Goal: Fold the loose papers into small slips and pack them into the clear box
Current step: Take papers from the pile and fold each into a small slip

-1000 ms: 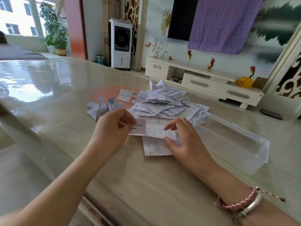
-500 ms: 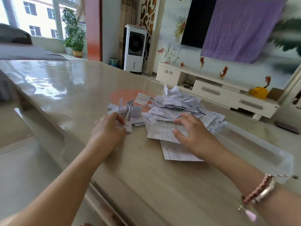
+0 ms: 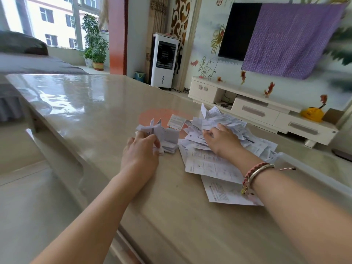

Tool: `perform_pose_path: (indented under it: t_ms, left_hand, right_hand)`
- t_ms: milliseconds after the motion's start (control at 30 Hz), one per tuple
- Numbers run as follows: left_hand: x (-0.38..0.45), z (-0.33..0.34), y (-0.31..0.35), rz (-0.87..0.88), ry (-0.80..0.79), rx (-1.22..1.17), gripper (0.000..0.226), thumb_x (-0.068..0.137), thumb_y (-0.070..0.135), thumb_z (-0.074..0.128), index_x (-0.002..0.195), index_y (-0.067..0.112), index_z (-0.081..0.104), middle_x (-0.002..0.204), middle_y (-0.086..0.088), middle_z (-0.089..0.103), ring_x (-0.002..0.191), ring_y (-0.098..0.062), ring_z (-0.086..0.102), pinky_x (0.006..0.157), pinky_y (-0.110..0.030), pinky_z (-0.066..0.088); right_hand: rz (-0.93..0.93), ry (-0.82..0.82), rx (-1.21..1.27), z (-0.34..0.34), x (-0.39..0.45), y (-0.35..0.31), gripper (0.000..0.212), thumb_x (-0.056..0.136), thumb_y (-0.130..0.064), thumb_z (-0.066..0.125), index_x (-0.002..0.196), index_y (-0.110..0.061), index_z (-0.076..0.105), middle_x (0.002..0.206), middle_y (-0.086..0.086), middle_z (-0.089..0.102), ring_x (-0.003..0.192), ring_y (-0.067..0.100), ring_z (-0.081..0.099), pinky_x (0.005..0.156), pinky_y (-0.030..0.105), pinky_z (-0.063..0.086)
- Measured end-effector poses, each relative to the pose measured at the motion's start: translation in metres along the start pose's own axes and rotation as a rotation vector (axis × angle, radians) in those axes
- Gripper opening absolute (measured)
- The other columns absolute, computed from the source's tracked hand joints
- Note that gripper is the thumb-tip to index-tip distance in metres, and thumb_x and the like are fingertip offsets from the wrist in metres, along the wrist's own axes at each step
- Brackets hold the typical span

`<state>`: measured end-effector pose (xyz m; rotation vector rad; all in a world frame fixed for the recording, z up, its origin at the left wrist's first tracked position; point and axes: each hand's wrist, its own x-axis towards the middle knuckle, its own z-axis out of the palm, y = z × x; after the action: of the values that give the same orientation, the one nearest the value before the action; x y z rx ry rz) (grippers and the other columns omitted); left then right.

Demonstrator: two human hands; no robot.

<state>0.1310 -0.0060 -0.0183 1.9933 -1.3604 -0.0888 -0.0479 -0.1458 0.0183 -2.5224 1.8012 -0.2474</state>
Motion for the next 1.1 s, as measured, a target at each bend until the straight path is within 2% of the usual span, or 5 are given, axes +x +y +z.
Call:
perform_pose_path:
  t_ms: [167, 400, 667, 967, 1100]
  left_hand:
    - [0.003, 0.001, 0.002, 0.029, -0.013, -0.015, 0.020, 0.089, 0.015, 0.058, 0.106, 0.025, 0.062, 0.132, 0.002, 0.044, 0.119, -0.027, 0.039, 0.098, -0.033, 0.034]
    - [-0.005, -0.002, 0.010, 0.045, 0.003, -0.031, 0.020, 0.086, 0.016, 0.058, 0.104, 0.024, 0.063, 0.123, 0.002, 0.045, 0.115, -0.025, 0.039, 0.094, -0.032, 0.035]
    - [-0.027, 0.000, 0.025, 0.094, 0.053, -0.065, 0.023, 0.082, 0.015, 0.059, 0.102, 0.025, 0.065, 0.121, 0.005, 0.041, 0.115, -0.023, 0.036, 0.095, -0.029, 0.032]
    - [-0.038, 0.018, 0.042, 0.298, -0.034, -0.230, 0.069, 0.074, 0.031, 0.079, 0.133, 0.032, 0.043, 0.124, 0.013, 0.045, 0.118, -0.018, 0.045, 0.103, -0.033, 0.037]
    - [-0.037, 0.026, 0.043, 0.351, 0.007, -0.171, 0.059, 0.079, 0.033, 0.075, 0.132, 0.032, 0.048, 0.131, 0.010, 0.043, 0.117, -0.019, 0.040, 0.101, -0.026, 0.031]
  right_hand:
    - [-0.009, -0.059, -0.067, 0.006, 0.018, 0.002, 0.064, 0.101, -0.052, 0.015, 0.147, -0.012, 0.035, 0.162, 0.004, 0.012, 0.149, 0.021, 0.001, 0.120, 0.045, 0.007]
    - [-0.164, 0.034, 0.115, 0.000, -0.007, 0.003, 0.054, 0.102, -0.044, 0.027, 0.126, -0.005, 0.056, 0.139, 0.008, 0.045, 0.128, 0.023, 0.039, 0.110, 0.039, 0.030]
    - [-0.417, 0.196, 0.353, -0.008, -0.103, 0.026, 0.029, 0.095, -0.010, 0.054, 0.124, -0.009, 0.059, 0.121, -0.006, 0.053, 0.106, 0.001, 0.050, 0.089, -0.002, 0.029]
    - [-0.415, 0.266, 0.473, 0.005, -0.132, 0.064, 0.028, 0.081, 0.010, 0.061, 0.092, -0.012, 0.074, 0.095, -0.011, 0.067, 0.095, -0.002, 0.060, 0.085, 0.002, 0.037]
    - [-0.418, 0.217, 0.464, 0.004, -0.130, 0.072, 0.028, 0.083, 0.007, 0.060, 0.093, -0.015, 0.075, 0.100, -0.013, 0.069, 0.095, -0.003, 0.062, 0.086, 0.003, 0.039]
